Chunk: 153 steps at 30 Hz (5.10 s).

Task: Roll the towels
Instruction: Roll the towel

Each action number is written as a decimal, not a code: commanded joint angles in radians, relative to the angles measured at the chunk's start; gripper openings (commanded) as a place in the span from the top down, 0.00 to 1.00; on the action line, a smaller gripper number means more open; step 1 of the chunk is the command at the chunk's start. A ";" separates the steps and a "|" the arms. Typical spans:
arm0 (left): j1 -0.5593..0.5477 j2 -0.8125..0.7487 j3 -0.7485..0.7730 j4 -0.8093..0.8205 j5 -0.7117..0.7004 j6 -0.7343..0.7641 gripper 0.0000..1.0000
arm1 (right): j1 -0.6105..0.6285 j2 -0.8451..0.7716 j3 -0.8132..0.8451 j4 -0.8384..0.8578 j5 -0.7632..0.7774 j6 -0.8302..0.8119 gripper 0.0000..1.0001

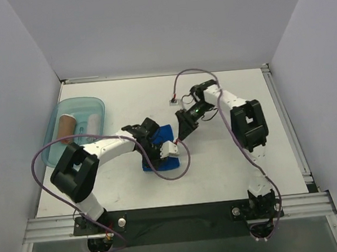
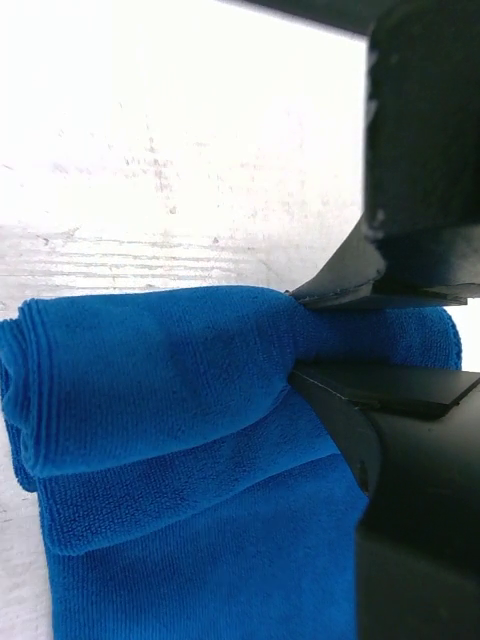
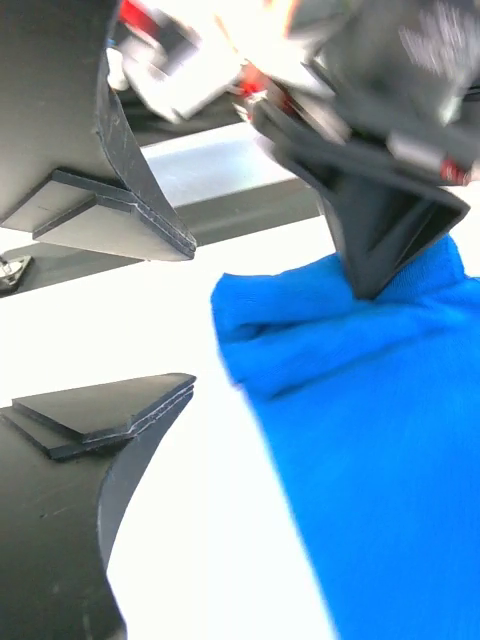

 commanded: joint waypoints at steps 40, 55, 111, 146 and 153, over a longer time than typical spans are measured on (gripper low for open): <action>0.274 0.753 0.511 -0.825 0.220 0.255 0.69 | 0.651 -0.526 -0.628 0.828 0.866 -0.053 0.40; 0.333 0.727 0.618 -0.881 0.277 0.243 0.64 | 0.629 -0.395 -0.622 0.666 0.575 -0.033 1.00; 0.093 -0.903 -0.386 -0.027 -0.089 0.119 0.18 | 0.289 0.362 0.053 -0.125 0.038 -0.045 1.00; -0.282 -0.577 -0.543 0.200 -0.367 -0.065 0.76 | 0.233 0.383 0.131 -0.142 0.121 0.090 0.62; -0.208 -0.513 -0.437 0.001 -0.187 -0.082 0.91 | 0.144 0.301 0.120 -0.121 0.127 0.136 0.57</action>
